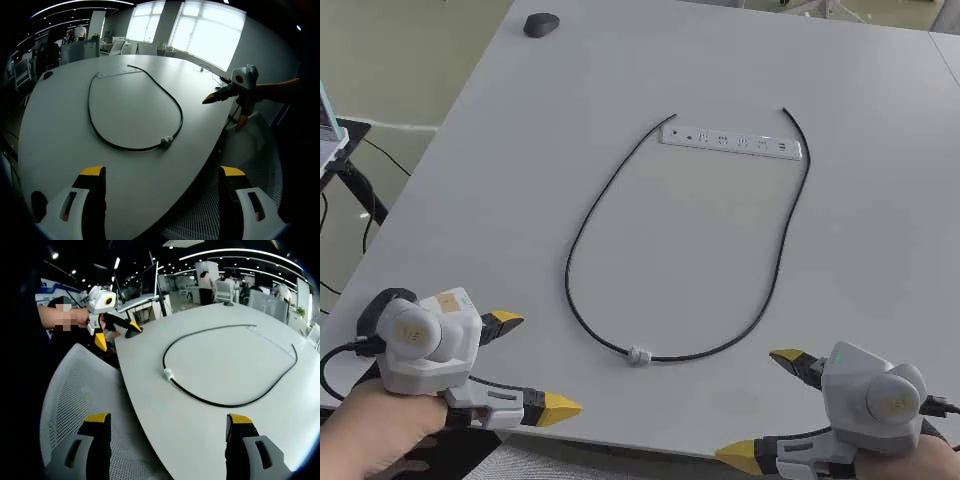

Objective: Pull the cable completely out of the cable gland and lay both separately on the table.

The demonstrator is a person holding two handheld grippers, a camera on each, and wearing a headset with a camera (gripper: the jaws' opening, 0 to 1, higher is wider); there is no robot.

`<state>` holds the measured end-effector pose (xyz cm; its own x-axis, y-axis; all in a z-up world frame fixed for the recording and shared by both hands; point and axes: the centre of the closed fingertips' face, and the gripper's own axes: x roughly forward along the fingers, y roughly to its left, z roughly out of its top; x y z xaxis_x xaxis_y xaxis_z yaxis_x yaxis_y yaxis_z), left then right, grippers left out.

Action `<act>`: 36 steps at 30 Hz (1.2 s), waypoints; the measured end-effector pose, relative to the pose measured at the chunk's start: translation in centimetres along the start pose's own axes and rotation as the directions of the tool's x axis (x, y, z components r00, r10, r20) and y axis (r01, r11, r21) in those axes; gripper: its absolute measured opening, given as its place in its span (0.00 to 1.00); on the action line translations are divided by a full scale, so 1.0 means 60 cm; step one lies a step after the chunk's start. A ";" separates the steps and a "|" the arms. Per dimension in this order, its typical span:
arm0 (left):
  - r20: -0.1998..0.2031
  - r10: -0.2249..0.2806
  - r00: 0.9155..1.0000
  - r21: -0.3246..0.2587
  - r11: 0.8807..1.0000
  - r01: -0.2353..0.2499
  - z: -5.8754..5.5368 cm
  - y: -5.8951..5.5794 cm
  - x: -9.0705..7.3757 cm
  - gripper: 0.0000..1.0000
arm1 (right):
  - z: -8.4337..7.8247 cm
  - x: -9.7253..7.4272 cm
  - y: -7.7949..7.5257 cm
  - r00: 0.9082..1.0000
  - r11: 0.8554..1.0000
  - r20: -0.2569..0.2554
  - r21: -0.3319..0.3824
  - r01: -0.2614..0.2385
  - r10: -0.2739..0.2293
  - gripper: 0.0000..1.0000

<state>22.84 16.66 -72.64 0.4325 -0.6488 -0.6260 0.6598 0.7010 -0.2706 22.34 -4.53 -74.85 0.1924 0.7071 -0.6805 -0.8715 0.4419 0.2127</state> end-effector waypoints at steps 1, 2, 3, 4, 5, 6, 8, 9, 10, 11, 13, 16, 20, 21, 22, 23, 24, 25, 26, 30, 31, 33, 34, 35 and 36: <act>-0.001 0.002 1.000 0.002 1.000 -0.002 -0.001 0.000 0.000 0.90 | 0.000 0.000 0.000 1.000 1.000 -0.003 -0.001 -0.001 0.001 0.95; -0.003 0.004 1.000 0.004 1.000 -0.004 -0.002 0.001 -0.001 0.90 | 0.001 0.000 0.001 1.000 1.000 -0.004 0.000 -0.003 0.003 0.95; -0.005 0.006 1.000 0.003 1.000 -0.006 -0.002 0.001 -0.001 0.90 | 0.003 0.000 0.001 1.000 1.000 0.003 0.004 -0.006 0.006 0.96; -0.002 0.007 1.000 0.002 1.000 -0.007 -0.002 0.002 -0.001 0.90 | 0.006 -0.001 0.000 1.000 1.000 0.009 0.009 -0.006 0.006 0.96; 0.000 0.007 1.000 0.002 1.000 -0.007 -0.001 0.002 -0.001 0.90 | 0.007 -0.001 -0.001 1.000 1.000 0.013 0.010 -0.005 0.005 0.96; 0.002 0.006 1.000 0.002 1.000 -0.006 0.000 0.001 -0.002 0.90 | 0.007 -0.002 -0.002 1.000 1.000 0.012 0.012 -0.004 0.004 0.96; 0.007 0.003 1.000 0.001 1.000 -0.003 0.002 0.000 -0.001 0.90 | 0.006 -0.003 -0.003 1.000 1.000 0.007 0.012 0.001 -0.001 0.96; 0.008 0.004 1.000 0.001 1.000 -0.004 0.003 0.000 -0.001 0.90 | 0.004 -0.003 -0.004 1.000 1.000 0.005 0.012 0.002 -0.002 0.96; 0.011 0.005 1.000 0.004 1.000 -0.005 0.004 0.000 -0.001 0.90 | 0.002 -0.002 -0.004 1.000 1.000 0.001 0.009 0.003 -0.003 0.96; 0.012 0.006 1.000 0.004 1.000 -0.006 0.004 0.000 -0.001 0.90 | 0.000 -0.002 -0.004 1.000 1.000 -0.004 0.005 0.002 -0.002 0.96; 0.013 0.006 1.000 0.001 1.000 -0.006 0.004 0.001 0.000 0.90 | -0.002 0.000 -0.003 1.000 1.000 -0.012 -0.002 0.002 -0.002 0.95; 0.006 0.006 1.000 0.005 1.000 -0.006 0.002 0.000 0.000 0.90 | 0.000 0.000 -0.002 1.000 1.000 -0.014 -0.005 0.002 -0.002 0.95; 0.004 0.010 1.000 0.005 1.000 -0.010 0.002 0.002 0.000 0.90 | 0.007 0.006 -0.003 1.000 1.000 -0.012 -0.007 0.003 -0.003 0.94; 0.004 0.011 1.000 0.005 1.000 -0.011 0.002 0.003 0.000 0.90 | 0.008 0.007 -0.004 1.000 1.000 -0.012 -0.010 0.003 -0.003 0.94; 0.002 0.013 1.000 0.002 1.000 -0.013 0.002 0.004 0.000 0.90 | 0.010 0.008 -0.005 1.000 1.000 -0.013 -0.012 0.002 -0.003 0.93; 0.003 0.011 1.000 0.000 1.000 -0.011 0.003 0.003 0.001 0.90 | 0.012 0.009 -0.005 1.000 1.000 -0.010 -0.013 0.003 -0.003 0.93; 0.003 0.008 1.000 0.004 1.000 -0.008 0.003 0.000 0.002 0.90 | 0.015 0.010 -0.005 1.000 1.000 -0.007 -0.015 0.003 -0.003 0.94; 0.000 0.006 1.000 0.009 1.000 -0.006 0.003 -0.001 0.003 0.90 | 0.016 0.011 -0.006 1.000 1.000 -0.005 -0.017 0.003 -0.003 0.94; -0.006 0.005 1.000 0.011 1.000 -0.005 0.002 -0.002 0.005 0.90 | 0.019 0.014 -0.007 1.000 1.000 -0.005 -0.018 0.002 -0.002 0.94; -0.005 0.000 1.000 0.009 1.000 0.000 0.002 -0.003 0.007 0.90 | 0.025 0.021 -0.008 1.000 0.999 -0.009 -0.034 -0.003 0.003 0.93; -0.005 0.000 1.000 0.009 1.000 0.000 0.003 -0.004 0.007 0.90 | 0.026 0.022 -0.008 1.000 0.999 -0.009 -0.035 -0.004 0.004 0.93; -0.003 -0.001 1.000 0.009 1.000 0.001 0.003 -0.004 0.007 0.90 | 0.029 0.027 -0.007 1.000 0.999 -0.019 -0.041 -0.013 0.012 0.89; -0.001 -0.001 1.000 0.009 1.000 0.001 0.004 -0.004 0.006 0.90 | 0.032 0.030 -0.007 1.000 0.999 -0.022 -0.045 -0.014 0.013 0.88; 0.000 -0.001 1.000 0.008 1.000 0.001 0.004 -0.004 0.006 0.90 | 0.035 0.032 -0.007 1.000 0.999 -0.021 -0.047 -0.014 0.013 0.88; 0.000 -0.001 1.000 0.007 1.000 0.001 0.004 -0.004 0.005 0.90 | 0.039 0.036 -0.006 1.000 0.999 -0.020 -0.051 -0.017 0.016 0.88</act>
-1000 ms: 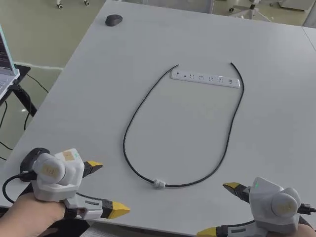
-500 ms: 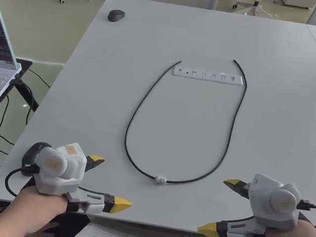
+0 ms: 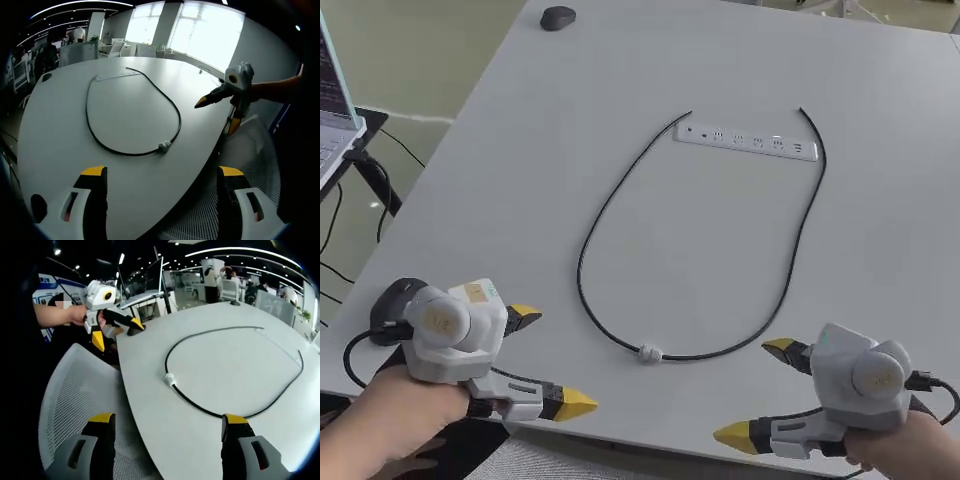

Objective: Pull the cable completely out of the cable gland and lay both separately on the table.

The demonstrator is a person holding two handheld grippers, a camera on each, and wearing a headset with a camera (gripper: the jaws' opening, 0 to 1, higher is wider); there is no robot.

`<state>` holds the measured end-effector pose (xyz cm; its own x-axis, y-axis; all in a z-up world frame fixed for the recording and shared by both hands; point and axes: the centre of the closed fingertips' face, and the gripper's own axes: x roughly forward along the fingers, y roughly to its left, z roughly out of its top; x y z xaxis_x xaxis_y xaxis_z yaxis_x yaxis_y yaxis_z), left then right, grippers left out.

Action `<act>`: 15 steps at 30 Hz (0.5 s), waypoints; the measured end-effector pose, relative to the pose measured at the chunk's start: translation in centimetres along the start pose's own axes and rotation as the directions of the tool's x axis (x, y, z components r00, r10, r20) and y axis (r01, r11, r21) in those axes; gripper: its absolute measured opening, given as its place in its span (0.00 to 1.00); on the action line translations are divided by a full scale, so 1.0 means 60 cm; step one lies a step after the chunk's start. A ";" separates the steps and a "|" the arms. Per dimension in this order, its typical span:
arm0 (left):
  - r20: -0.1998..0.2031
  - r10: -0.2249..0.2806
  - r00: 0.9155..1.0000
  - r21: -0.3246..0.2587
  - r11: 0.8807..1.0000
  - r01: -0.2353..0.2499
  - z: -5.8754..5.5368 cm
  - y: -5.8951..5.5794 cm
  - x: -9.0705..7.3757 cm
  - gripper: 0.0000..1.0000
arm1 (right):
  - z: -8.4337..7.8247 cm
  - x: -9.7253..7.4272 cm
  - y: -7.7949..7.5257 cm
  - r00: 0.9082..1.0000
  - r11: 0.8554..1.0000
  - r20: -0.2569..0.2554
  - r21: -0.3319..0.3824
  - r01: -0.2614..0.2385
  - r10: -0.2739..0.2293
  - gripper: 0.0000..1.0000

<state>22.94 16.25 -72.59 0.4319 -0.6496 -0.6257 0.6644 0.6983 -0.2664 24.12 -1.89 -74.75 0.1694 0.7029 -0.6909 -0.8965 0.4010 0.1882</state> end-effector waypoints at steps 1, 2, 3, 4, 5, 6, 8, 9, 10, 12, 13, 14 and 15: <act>0.001 0.001 1.000 -0.001 1.000 -0.001 0.000 0.000 -0.001 0.90 | 0.002 0.002 0.000 1.000 1.000 0.001 -0.002 -0.002 0.002 0.88; 0.003 0.003 1.000 -0.002 1.000 -0.003 0.001 0.002 -0.001 0.90 | 0.006 0.006 0.000 1.000 1.000 0.001 -0.004 -0.004 0.004 0.88; 0.006 0.004 1.000 -0.004 1.000 -0.004 0.001 0.003 -0.002 0.90 | 0.009 0.009 0.001 1.000 1.000 0.002 -0.008 -0.006 0.006 0.87; 0.012 0.005 1.000 -0.010 1.000 -0.005 0.002 0.004 -0.002 0.90 | 0.012 0.012 0.001 1.000 1.000 0.002 -0.011 -0.007 0.007 0.87; 0.016 0.006 1.000 -0.011 1.000 -0.006 0.002 0.004 -0.002 0.91 | 0.016 0.017 0.002 1.000 1.000 0.002 -0.016 -0.008 0.008 0.87; 0.016 0.007 1.000 -0.012 1.000 -0.007 0.002 0.004 -0.002 0.91 | 0.019 0.019 0.002 1.000 1.000 0.002 -0.019 -0.009 0.009 0.87; 0.016 0.010 1.000 -0.011 1.000 -0.010 0.001 0.005 -0.003 0.91 | 0.026 0.027 0.002 1.000 1.000 -0.001 -0.025 -0.014 0.014 0.85; 0.017 0.010 1.000 -0.014 1.000 -0.010 0.001 0.005 -0.003 0.91 | 0.029 0.032 0.002 1.000 0.999 -0.009 -0.033 -0.016 0.015 0.84; 0.018 0.008 1.000 -0.016 1.000 -0.007 0.001 0.004 -0.002 0.91 | 0.029 0.035 0.002 1.000 0.999 -0.015 -0.040 -0.017 0.017 0.83; 0.015 0.004 1.000 -0.013 1.000 -0.004 -0.001 0.002 -0.001 0.91 | 0.035 0.043 0.004 0.999 0.998 -0.022 -0.056 -0.025 0.024 0.82; 0.012 0.004 1.000 -0.010 1.000 -0.003 -0.002 0.001 -0.001 0.91 | 0.036 0.047 0.004 0.999 0.998 -0.026 -0.059 -0.027 0.026 0.81; 0.010 0.002 1.000 -0.009 1.000 -0.002 -0.003 0.001 0.000 0.91 | 0.038 0.052 0.004 0.999 0.997 -0.036 -0.070 -0.032 0.029 0.79; 0.010 0.002 1.000 -0.007 1.000 -0.002 -0.003 0.001 0.001 0.91 | 0.040 0.055 0.004 0.999 0.996 -0.040 -0.077 -0.034 0.031 0.78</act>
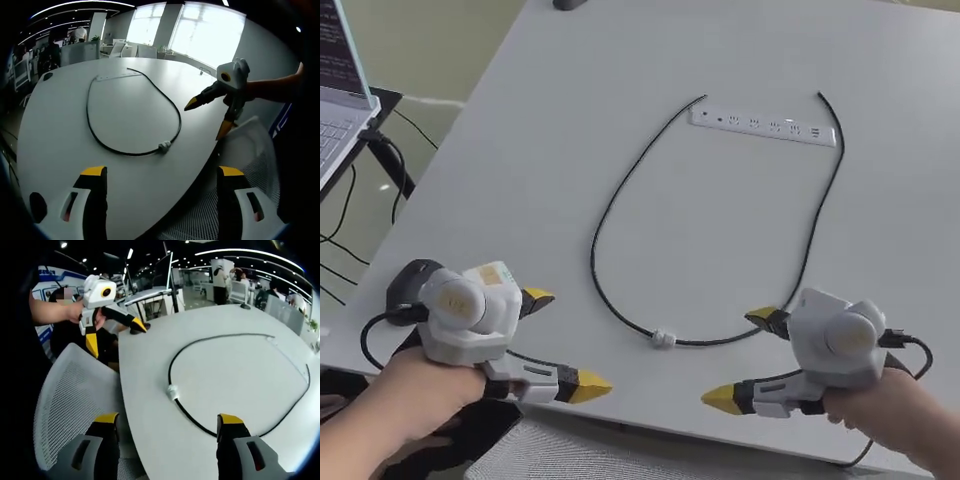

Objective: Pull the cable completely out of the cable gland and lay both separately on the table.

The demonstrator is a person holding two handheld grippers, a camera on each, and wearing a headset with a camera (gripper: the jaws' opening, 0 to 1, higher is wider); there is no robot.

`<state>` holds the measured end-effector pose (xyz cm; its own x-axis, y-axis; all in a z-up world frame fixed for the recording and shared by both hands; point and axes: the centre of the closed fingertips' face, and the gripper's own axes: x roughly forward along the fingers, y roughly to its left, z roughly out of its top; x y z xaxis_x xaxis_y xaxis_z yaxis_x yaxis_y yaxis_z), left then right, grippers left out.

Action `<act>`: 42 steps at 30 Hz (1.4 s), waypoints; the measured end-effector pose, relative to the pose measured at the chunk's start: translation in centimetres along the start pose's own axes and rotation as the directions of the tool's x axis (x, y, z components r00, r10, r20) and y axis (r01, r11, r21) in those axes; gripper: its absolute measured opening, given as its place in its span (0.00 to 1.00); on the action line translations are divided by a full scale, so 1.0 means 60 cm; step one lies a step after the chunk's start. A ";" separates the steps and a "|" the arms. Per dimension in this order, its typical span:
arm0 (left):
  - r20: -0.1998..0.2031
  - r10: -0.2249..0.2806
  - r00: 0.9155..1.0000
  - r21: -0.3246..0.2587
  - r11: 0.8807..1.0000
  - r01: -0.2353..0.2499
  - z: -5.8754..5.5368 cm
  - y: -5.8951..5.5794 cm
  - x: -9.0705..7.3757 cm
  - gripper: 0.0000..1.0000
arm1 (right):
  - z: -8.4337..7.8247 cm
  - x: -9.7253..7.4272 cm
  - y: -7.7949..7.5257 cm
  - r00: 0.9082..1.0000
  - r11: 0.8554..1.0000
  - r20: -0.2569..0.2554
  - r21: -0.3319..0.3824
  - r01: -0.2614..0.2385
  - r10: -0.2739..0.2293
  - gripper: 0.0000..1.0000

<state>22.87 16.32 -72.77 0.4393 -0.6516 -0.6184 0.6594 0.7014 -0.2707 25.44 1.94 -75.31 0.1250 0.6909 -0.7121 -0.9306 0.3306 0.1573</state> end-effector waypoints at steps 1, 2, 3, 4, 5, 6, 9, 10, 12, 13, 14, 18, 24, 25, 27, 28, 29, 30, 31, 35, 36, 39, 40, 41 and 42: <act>0.004 0.000 1.000 0.002 1.000 -0.001 0.000 0.001 0.001 0.91 | 0.002 0.003 -0.001 1.000 1.000 -0.003 -0.004 -0.001 0.001 0.77; 0.003 0.001 1.000 -0.001 1.000 -0.001 -0.002 0.002 0.002 0.91 | 0.004 0.006 -0.002 1.000 1.000 -0.004 -0.005 -0.002 0.002 0.76; 0.001 0.000 1.000 -0.006 1.000 0.000 -0.003 0.002 0.002 0.91 | 0.007 0.011 -0.005 1.000 1.000 -0.007 -0.005 -0.003 0.003 0.75; 0.002 -0.002 1.000 -0.007 1.000 0.002 -0.003 0.001 0.002 0.91 | 0.009 0.015 -0.007 1.000 1.000 -0.009 -0.005 -0.004 0.004 0.74; 0.004 -0.003 1.000 -0.006 1.000 0.003 -0.002 0.000 0.001 0.90 | 0.010 0.018 -0.008 1.000 1.000 -0.011 -0.007 -0.005 0.005 0.72; 0.003 -0.004 1.000 -0.005 1.000 0.004 -0.002 0.000 0.001 0.90 | 0.011 0.021 -0.009 1.000 1.000 -0.015 -0.009 -0.007 0.007 0.72; 0.001 -0.010 1.000 -0.004 1.000 0.010 -0.008 0.005 0.000 0.90 | 0.012 0.030 -0.012 0.999 1.000 -0.033 -0.009 -0.011 0.011 0.68; 0.000 -0.009 1.000 -0.005 1.000 0.009 -0.010 0.008 0.000 0.90 | 0.012 0.033 -0.013 0.999 1.000 -0.038 -0.006 -0.012 0.012 0.65; -0.003 -0.009 1.000 -0.015 1.000 0.009 -0.013 0.011 -0.002 0.90 | 0.013 0.037 -0.014 0.999 1.000 -0.047 -0.006 -0.015 0.015 0.63; -0.003 -0.010 1.000 -0.017 1.000 0.010 -0.013 0.012 -0.002 0.90 | 0.013 0.041 -0.014 0.998 1.000 -0.056 -0.010 -0.019 0.019 0.61; -0.002 -0.010 1.000 -0.016 1.000 0.010 -0.012 0.012 -0.003 0.90 | 0.012 0.044 -0.016 0.998 1.000 -0.060 -0.014 -0.020 0.019 0.61; -0.004 -0.011 1.000 -0.018 1.000 0.011 -0.015 0.018 -0.004 0.90 | 0.014 0.058 -0.019 0.996 0.999 -0.090 -0.048 -0.026 0.022 0.57; -0.012 -0.018 1.000 -0.019 1.000 0.018 -0.020 0.021 -0.003 0.89 | 0.021 0.079 -0.024 0.993 0.997 -0.109 -0.061 -0.042 0.035 0.50; -0.011 -0.021 1.000 -0.018 1.000 0.020 -0.020 0.020 -0.004 0.89 | 0.021 0.083 -0.024 0.993 0.997 -0.112 -0.066 -0.045 0.037 0.50; -0.012 -0.028 1.000 -0.021 0.999 0.028 -0.023 0.019 -0.003 0.89 | 0.019 0.092 -0.026 0.991 0.996 -0.128 -0.066 -0.053 0.044 0.47; -0.015 -0.030 0.999 -0.018 0.999 0.030 -0.025 0.018 -0.003 0.89 | 0.018 0.094 -0.025 0.990 0.996 -0.136 -0.065 -0.056 0.047 0.44; -0.020 -0.034 0.999 -0.015 0.999 0.033 -0.028 0.018 -0.003 0.89 | 0.017 0.099 -0.026 0.988 0.996 -0.144 -0.063 -0.056 0.046 0.41; -0.021 -0.034 0.999 -0.015 0.999 0.034 -0.029 0.018 -0.003 0.89 | 0.016 0.100 -0.027 0.988 0.996 -0.147 -0.064 -0.056 0.047 0.39; -0.022 -0.037 0.999 -0.020 0.999 0.037 -0.033 0.020 -0.003 0.89 | 0.015 0.107 -0.027 0.987 0.996 -0.152 -0.068 -0.065 0.054 0.38; -0.033 -0.040 0.999 -0.022 0.999 0.039 -0.038 0.021 -0.003 0.89 | 0.011 0.119 -0.023 0.982 0.993 -0.174 -0.083 -0.083 0.067 0.35; -0.032 -0.042 0.999 -0.023 0.999 0.041 -0.038 0.021 -0.003 0.89 | 0.011 0.121 -0.021 0.981 0.992 -0.183 -0.091 -0.087 0.070 0.34; -0.030 -0.046 0.998 -0.025 0.999 0.045 -0.038 0.021 -0.004 0.89 | 0.006 0.128 -0.018 0.976 0.990 -0.200 -0.098 -0.104 0.083 0.32; -0.033 -0.046 0.998 -0.025 0.999 0.045 -0.040 0.022 -0.004 0.88 | 0.007 0.130 -0.017 0.976 0.988 -0.203 -0.107 -0.107 0.084 0.31; -0.037 -0.048 0.998 -0.026 0.999 0.047 -0.042 0.022 -0.004 0.88 | 0.006 0.132 -0.016 0.974 0.987 -0.207 -0.114 -0.112 0.087 0.30; -0.039 -0.048 0.998 -0.026 0.999 0.047 -0.043 0.022 -0.003 0.88 | 0.005 0.135 -0.016 0.973 0.986 -0.212 -0.119 -0.117 0.090 0.29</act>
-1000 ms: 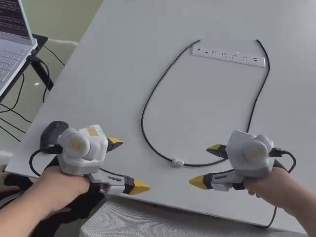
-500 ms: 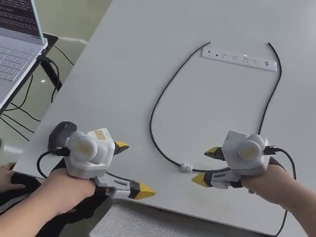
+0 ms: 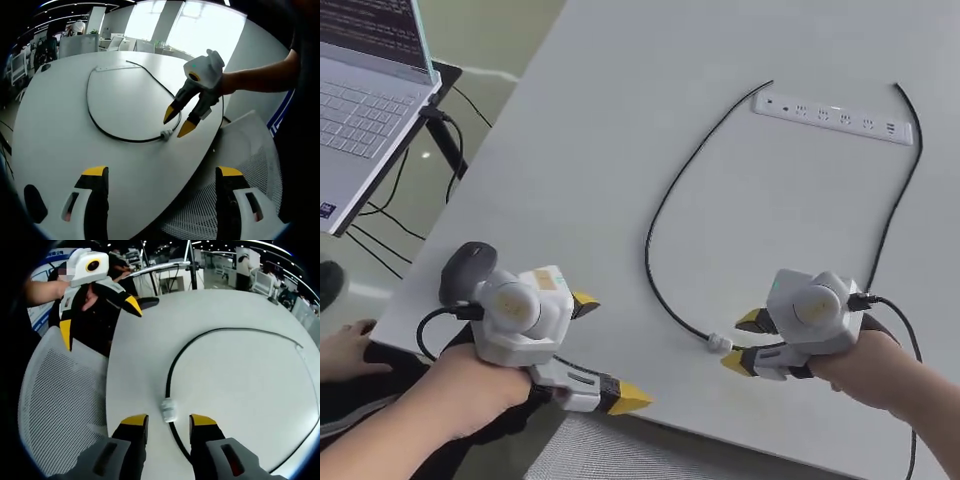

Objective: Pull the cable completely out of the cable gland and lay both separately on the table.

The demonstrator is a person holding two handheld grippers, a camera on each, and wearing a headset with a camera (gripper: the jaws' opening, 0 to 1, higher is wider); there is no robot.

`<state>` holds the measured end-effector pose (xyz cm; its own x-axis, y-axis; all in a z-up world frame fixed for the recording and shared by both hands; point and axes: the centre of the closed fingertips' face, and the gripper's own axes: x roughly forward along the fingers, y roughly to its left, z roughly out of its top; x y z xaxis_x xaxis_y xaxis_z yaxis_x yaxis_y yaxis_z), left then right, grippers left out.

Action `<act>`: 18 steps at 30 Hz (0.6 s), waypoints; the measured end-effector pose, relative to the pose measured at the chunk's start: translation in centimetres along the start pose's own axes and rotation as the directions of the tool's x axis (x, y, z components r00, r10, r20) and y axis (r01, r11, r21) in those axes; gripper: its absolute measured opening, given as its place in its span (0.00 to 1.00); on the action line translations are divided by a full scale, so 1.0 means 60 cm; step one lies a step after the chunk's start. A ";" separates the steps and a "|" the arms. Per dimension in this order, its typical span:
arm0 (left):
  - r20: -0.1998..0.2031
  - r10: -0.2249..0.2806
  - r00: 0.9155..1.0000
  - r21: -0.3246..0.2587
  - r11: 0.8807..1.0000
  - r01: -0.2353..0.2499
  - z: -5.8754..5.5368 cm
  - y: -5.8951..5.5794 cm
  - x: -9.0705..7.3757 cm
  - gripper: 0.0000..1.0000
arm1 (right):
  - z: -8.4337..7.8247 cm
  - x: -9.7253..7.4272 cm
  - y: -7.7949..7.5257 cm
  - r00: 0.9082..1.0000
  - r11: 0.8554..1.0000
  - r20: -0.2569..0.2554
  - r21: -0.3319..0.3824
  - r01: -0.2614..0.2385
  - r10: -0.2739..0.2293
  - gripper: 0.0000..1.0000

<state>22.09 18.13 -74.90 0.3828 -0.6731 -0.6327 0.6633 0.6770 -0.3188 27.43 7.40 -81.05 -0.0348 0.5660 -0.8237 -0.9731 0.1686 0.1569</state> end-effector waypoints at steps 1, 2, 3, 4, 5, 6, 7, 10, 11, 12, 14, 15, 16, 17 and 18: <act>-0.001 0.000 1.000 0.000 1.000 0.000 -0.001 0.000 0.001 0.88 | 0.000 0.002 0.001 1.000 1.000 -0.005 -0.006 -0.004 0.004 0.28; -0.002 -0.001 1.000 0.000 1.000 0.001 -0.001 0.000 0.001 0.88 | -0.001 0.006 0.001 1.000 1.000 -0.012 -0.020 -0.006 0.006 0.26; -0.003 -0.002 1.000 0.000 1.000 0.002 -0.002 0.000 0.002 0.88 | -0.002 0.008 0.001 1.000 1.000 -0.018 -0.028 -0.007 0.006 0.26; -0.003 -0.003 1.000 -0.001 1.000 0.003 -0.002 0.000 0.002 0.88 | -0.003 0.009 0.001 1.000 0.999 -0.021 -0.032 -0.007 0.007 0.25; -0.003 -0.004 1.000 -0.003 1.000 0.004 -0.002 0.000 0.003 0.88 | -0.002 0.011 0.001 1.000 0.999 -0.025 -0.039 -0.011 0.010 0.23; -0.002 -0.005 1.000 -0.004 1.000 0.005 -0.002 -0.001 0.003 0.88 | -0.002 0.013 0.001 1.000 0.999 -0.028 -0.043 -0.014 0.013 0.22; -0.002 -0.006 1.000 -0.004 1.000 0.006 -0.002 -0.001 0.004 0.88 | -0.002 0.013 0.001 0.999 0.999 -0.029 -0.048 -0.015 0.013 0.21; -0.008 -0.008 1.000 -0.007 1.000 0.008 -0.005 -0.003 0.005 0.88 | -0.004 0.015 0.000 0.999 0.998 -0.041 -0.064 -0.018 0.015 0.16; -0.006 -0.009 1.000 -0.006 1.000 0.009 -0.006 -0.003 0.005 0.88 | -0.007 0.016 -0.002 0.999 0.997 -0.051 -0.078 -0.011 0.008 0.14; -0.006 -0.008 1.000 -0.008 1.000 0.008 -0.007 -0.002 0.005 0.88 | -0.006 0.015 -0.005 0.999 0.996 -0.052 -0.088 -0.002 -0.003 0.11; -0.009 -0.007 1.000 -0.012 1.000 0.007 -0.010 -0.001 0.004 0.87 | -0.004 0.016 -0.004 0.999 0.997 -0.045 -0.074 -0.008 0.005 0.10; -0.009 -0.006 1.000 -0.013 1.000 0.006 -0.010 0.000 0.003 0.87 | -0.005 0.016 -0.003 0.999 0.997 -0.048 -0.075 -0.009 0.006 0.10; -0.006 -0.005 1.000 -0.014 1.000 0.005 -0.010 0.001 0.002 0.87 | -0.006 0.018 -0.003 0.999 0.997 -0.052 -0.081 -0.010 0.006 0.10; -0.004 -0.004 1.000 -0.016 1.000 0.004 -0.010 0.001 0.001 0.87 | -0.006 0.019 -0.003 0.999 0.996 -0.054 -0.083 -0.012 0.007 0.10; -0.005 -0.003 1.000 -0.018 1.000 0.003 -0.011 0.002 0.000 0.87 | -0.007 0.021 -0.001 0.998 0.996 -0.059 -0.085 -0.015 0.010 0.09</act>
<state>21.75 18.39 -75.41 0.3778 -0.6738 -0.6350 0.6531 0.6801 -0.3330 27.36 7.77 -82.30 -0.0581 0.5188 -0.8529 -0.9883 0.0909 0.1226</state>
